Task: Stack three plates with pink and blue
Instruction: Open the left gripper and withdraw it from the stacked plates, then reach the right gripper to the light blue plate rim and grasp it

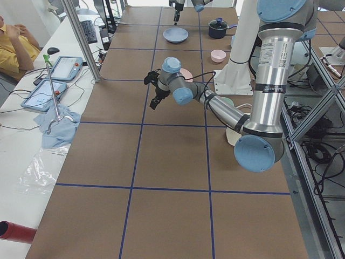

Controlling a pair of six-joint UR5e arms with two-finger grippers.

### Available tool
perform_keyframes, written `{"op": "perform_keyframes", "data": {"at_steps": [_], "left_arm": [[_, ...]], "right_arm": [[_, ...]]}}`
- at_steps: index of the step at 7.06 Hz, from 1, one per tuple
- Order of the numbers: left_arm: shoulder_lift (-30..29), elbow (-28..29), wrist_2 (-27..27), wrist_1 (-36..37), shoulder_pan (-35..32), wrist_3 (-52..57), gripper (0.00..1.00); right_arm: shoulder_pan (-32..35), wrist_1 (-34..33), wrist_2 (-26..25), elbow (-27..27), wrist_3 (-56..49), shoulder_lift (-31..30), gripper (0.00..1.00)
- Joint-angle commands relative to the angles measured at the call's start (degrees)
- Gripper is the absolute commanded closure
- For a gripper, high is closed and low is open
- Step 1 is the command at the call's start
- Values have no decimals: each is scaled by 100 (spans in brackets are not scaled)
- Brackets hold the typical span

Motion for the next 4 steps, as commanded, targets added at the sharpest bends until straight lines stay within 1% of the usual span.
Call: {"op": "perform_keyframes", "data": {"at_steps": [1,4], "left_arm": [[17,-4,2,-7,-31,32,0],[17,-4,2,-7,-31,32,0]], "right_arm": [[-205,145,-105,-222,93,-63,22],[-425,145,-289,-442,57,-45,20]]}}
